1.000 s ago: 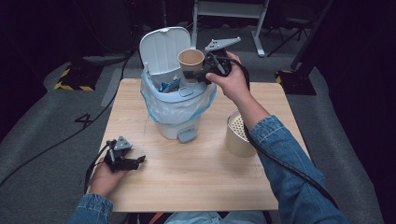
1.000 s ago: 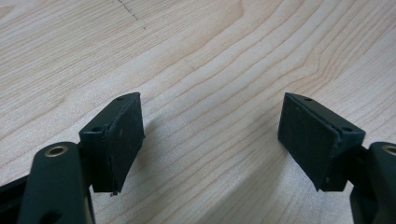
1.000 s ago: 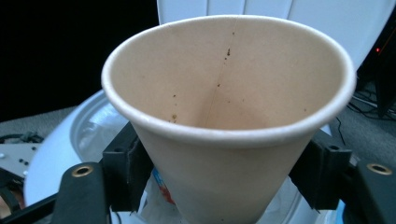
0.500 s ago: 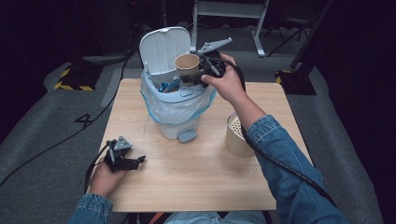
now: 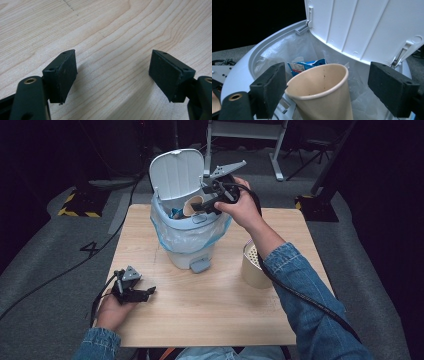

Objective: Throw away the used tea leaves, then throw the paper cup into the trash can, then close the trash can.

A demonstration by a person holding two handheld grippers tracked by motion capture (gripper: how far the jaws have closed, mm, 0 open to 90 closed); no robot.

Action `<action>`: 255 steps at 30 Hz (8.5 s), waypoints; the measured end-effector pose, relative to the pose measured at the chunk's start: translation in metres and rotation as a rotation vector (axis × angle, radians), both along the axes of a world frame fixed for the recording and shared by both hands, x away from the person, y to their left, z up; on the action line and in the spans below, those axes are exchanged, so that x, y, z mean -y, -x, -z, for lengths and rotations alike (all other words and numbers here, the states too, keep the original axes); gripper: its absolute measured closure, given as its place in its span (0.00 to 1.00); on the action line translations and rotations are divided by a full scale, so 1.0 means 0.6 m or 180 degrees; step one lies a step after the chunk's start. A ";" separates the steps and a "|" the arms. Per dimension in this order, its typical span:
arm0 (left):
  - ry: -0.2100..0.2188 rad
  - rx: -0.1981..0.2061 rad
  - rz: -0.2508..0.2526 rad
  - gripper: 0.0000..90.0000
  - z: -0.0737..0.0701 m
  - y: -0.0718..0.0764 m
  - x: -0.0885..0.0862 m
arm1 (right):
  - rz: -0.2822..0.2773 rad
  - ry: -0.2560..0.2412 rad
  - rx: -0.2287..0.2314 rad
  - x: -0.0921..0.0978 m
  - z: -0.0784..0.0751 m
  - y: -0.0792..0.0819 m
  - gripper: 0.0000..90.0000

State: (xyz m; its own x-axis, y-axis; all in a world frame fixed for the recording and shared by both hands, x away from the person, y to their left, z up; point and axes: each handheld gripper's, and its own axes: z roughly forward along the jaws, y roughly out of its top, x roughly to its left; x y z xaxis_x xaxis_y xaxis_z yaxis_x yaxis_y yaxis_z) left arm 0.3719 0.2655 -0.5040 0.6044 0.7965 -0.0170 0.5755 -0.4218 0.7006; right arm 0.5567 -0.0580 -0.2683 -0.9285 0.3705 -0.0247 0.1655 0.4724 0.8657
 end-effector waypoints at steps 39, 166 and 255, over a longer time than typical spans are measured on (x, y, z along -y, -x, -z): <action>0.0038 -0.0195 -0.0030 0.36 -0.035 0.004 -0.008 | 0.0220 -0.0080 0.0051 0.217 -0.026 0.110 0.46; 0.0755 0.0894 -0.0141 0.33 -0.436 -0.235 0.040 | 0.1466 0.0529 -0.0442 0.529 0.393 0.282 0.18; 0.0615 0.0346 0.0842 0.59 -0.397 -0.191 0.186 | 0.1473 0.0519 -0.0438 0.529 0.393 0.283 0.19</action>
